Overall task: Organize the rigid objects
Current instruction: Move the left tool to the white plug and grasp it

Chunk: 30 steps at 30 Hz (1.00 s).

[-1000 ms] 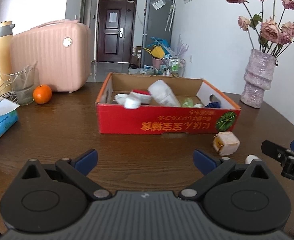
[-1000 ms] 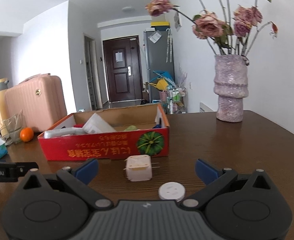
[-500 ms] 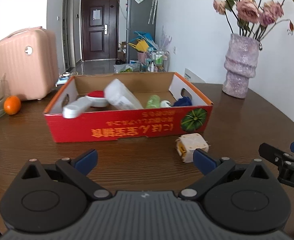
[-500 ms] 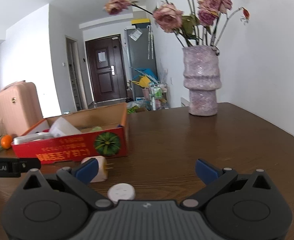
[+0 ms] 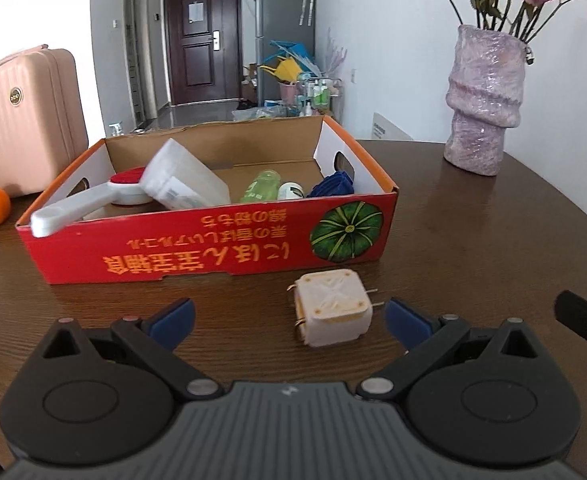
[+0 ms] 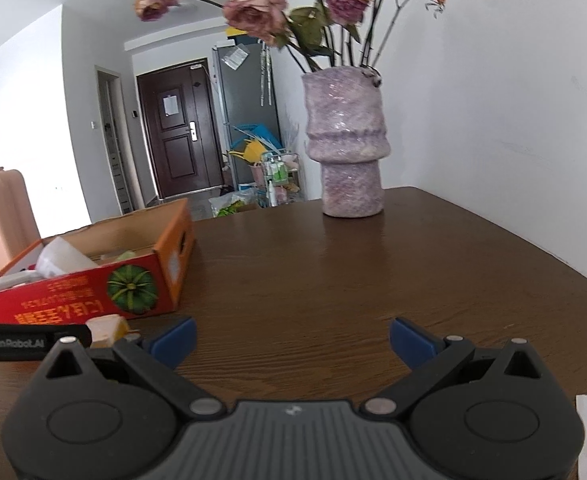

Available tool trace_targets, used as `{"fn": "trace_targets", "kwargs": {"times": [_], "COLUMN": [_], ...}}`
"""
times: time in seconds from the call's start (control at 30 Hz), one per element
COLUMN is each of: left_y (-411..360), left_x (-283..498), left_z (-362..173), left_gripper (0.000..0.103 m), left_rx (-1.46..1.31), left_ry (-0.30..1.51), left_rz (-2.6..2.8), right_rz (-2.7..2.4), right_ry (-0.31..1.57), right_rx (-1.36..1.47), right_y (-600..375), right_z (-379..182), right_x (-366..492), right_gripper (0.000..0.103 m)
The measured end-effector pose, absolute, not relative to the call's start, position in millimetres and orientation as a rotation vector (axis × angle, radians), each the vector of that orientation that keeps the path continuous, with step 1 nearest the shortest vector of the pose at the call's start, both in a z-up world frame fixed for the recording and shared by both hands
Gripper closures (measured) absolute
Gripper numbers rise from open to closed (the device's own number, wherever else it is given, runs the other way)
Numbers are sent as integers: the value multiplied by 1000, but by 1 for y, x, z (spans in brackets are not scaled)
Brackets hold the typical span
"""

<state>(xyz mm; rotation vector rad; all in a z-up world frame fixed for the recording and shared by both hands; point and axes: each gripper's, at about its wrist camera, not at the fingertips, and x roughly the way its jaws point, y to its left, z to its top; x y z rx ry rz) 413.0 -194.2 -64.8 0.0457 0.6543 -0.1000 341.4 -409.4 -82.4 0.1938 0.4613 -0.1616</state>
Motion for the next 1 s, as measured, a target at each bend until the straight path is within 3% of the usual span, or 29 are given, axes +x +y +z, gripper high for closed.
{"fn": "trace_targets", "kwargs": {"times": [0.73, 0.9, 1.0], "left_y": [-236, -236, -234], "left_x": [450, 452, 455], "left_z": [-91, -94, -96], "left_gripper": [1, 18, 19], "left_rx": [37, 35, 19], "left_ry": [738, 749, 759], "left_rz": [11, 16, 20], "right_rz": [-201, -204, -203], "right_ry": [490, 492, 493], "right_rx": [254, 247, 249], "right_y": [-445, -444, -444], "right_z": [-94, -94, -94], "right_x": [354, 355, 355], "right_gripper": [0, 0, 0]}}
